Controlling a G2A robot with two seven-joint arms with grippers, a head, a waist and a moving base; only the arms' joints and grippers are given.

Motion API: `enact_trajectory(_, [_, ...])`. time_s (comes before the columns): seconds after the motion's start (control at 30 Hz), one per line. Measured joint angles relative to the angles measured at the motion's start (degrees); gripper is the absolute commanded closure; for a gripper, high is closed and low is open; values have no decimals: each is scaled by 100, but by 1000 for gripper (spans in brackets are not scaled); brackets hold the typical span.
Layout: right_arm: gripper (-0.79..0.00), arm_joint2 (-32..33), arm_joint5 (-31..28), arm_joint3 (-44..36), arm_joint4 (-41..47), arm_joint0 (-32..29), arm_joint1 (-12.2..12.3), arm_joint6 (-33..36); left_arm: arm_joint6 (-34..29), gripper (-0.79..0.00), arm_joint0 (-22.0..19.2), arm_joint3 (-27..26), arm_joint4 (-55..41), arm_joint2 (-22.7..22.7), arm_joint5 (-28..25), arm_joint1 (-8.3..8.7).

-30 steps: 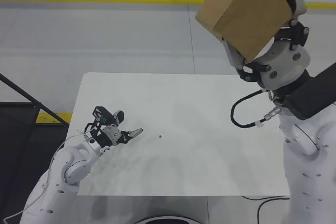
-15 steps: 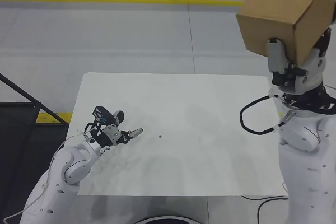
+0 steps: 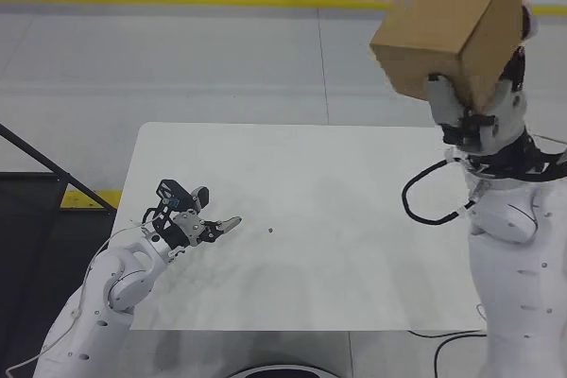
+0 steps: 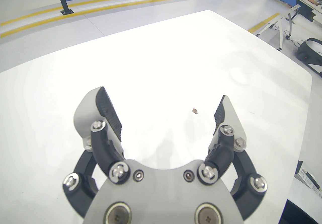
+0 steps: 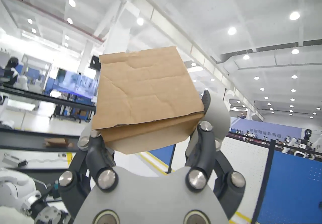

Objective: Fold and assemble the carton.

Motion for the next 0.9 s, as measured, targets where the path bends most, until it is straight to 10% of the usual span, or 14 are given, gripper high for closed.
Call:
enact_trajectory(0.33, [0, 19, -57, -518, -211, -195, 87, 1187, 0, -785, 0, 0, 0, 0, 0, 0])
enact_trajectory(0.9, [0, 86, 216, -594, -221, -409, 99, 1265, 0, -785, 0, 0, 0, 0, 0, 0])
